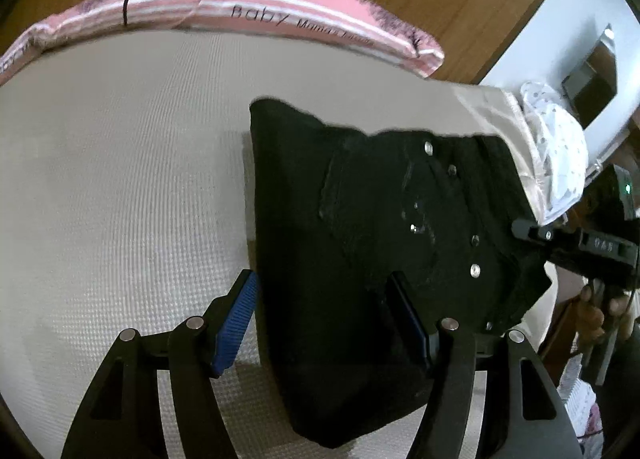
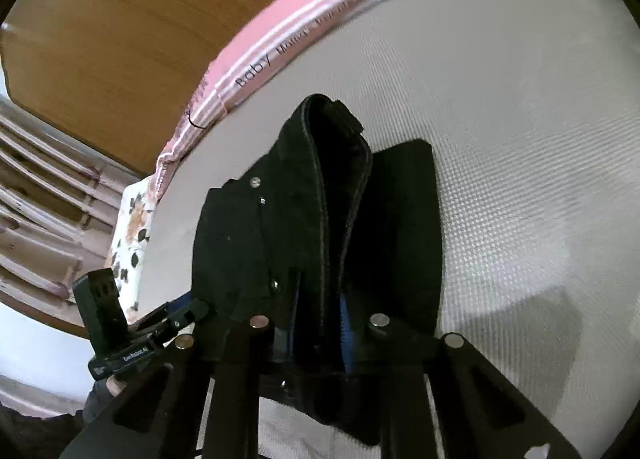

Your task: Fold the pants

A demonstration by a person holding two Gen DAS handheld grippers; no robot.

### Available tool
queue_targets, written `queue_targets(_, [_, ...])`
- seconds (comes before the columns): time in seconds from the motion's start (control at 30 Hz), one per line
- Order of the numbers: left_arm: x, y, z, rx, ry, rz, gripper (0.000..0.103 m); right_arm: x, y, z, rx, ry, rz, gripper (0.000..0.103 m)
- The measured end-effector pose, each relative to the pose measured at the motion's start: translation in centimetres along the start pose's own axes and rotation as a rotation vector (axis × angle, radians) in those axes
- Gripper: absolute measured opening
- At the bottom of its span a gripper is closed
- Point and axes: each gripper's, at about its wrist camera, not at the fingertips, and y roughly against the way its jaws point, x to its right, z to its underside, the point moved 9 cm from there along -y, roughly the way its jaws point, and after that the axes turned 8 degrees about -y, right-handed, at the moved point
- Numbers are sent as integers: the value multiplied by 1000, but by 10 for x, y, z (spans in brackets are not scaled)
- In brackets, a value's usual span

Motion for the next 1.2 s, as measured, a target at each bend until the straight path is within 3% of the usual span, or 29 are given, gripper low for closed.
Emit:
queue_targets(0.2, [21,1,-5,19,-64,49,67,26,14,13,52,-26,108,14])
queue_targets(0.37, [38,-11,1,-27,-144,59,67,48,2,12,40,-105,94,18])
queue_targets(0.5, [40,-24,15,-90,-182,61,67,48,11,10,48,-118,129,39])
queue_targets(0.63, [40,-22,16,-89,-184,66,67,46,29,11,100,-142,119,39])
queue_targets(0.7, [40,-21,17,-88,-184,66,67,38,35,15,90,-148,54,28])
queue_targets(0.77, [39,-21,17,-88,-186,66,67,29,33,20,54,-140,8,25])
queue_targets(0.87, [39,-21,17,-88,-186,63,67,27,29,23,38,-75,77,23])
queue_targets(0.9, [39,-21,17,-90,-187,64,67,27,29,23,45,-80,89,13])
queue_targets(1.13, [41,-15,22,-121,-244,72,67,3,61,25,127,-17,83,10])
queue_targets(1.2, [44,-13,26,-130,-273,73,67,6,65,31,123,8,130,9])
